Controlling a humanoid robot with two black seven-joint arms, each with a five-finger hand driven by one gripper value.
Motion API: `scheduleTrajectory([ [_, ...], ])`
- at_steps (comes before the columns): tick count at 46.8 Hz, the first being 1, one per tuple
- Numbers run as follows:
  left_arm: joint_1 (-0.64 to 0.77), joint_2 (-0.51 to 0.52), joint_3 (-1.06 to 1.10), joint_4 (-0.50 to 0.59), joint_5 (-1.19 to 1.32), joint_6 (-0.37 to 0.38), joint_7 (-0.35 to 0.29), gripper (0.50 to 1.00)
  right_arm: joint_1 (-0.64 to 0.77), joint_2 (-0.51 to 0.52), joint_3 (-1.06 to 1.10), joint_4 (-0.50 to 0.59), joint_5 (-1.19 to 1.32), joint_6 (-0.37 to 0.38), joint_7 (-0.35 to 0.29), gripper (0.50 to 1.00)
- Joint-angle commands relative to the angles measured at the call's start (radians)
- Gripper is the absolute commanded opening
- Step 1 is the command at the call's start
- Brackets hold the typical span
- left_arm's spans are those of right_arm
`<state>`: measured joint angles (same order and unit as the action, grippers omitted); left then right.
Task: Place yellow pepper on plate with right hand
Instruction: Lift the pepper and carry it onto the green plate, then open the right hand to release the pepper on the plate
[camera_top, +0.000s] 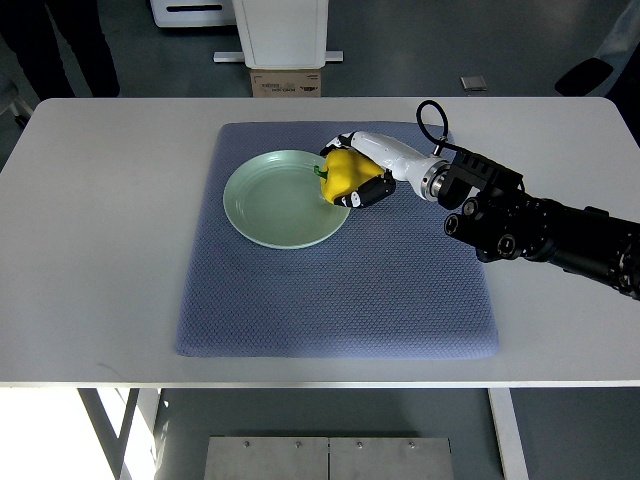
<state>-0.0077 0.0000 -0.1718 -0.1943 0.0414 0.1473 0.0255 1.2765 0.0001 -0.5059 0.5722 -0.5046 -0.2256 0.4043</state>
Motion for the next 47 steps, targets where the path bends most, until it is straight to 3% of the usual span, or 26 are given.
scheduleTrajectory([
  [1,0.000,0.000,0.000,-0.001,0.000,0.000,0.001,1.000,-0.002,0.000,0.001,0.000,0.001,0.000,0.002,0.598],
  [6,0.000,0.000,0.000,-0.001,0.000,0.000,0.001,1.000,-0.006,0.000,0.001,0.002,0.001,-0.001,0.004,0.686],
  [11,0.000,0.000,0.000,-0.001,0.000,0.000,0.001,1.000,-0.008,0.000,0.038,0.002,0.001,-0.001,0.002,0.826],
  [20,0.000,0.000,0.000,-0.001,0.000,0.000,-0.001,1.000,-0.006,0.000,0.063,0.003,0.001,-0.001,0.001,0.977],
  [47,0.000,0.000,0.000,-0.001,0.000,0.000,0.001,1.000,-0.006,0.000,0.098,0.000,0.001,-0.001,0.001,1.000],
])
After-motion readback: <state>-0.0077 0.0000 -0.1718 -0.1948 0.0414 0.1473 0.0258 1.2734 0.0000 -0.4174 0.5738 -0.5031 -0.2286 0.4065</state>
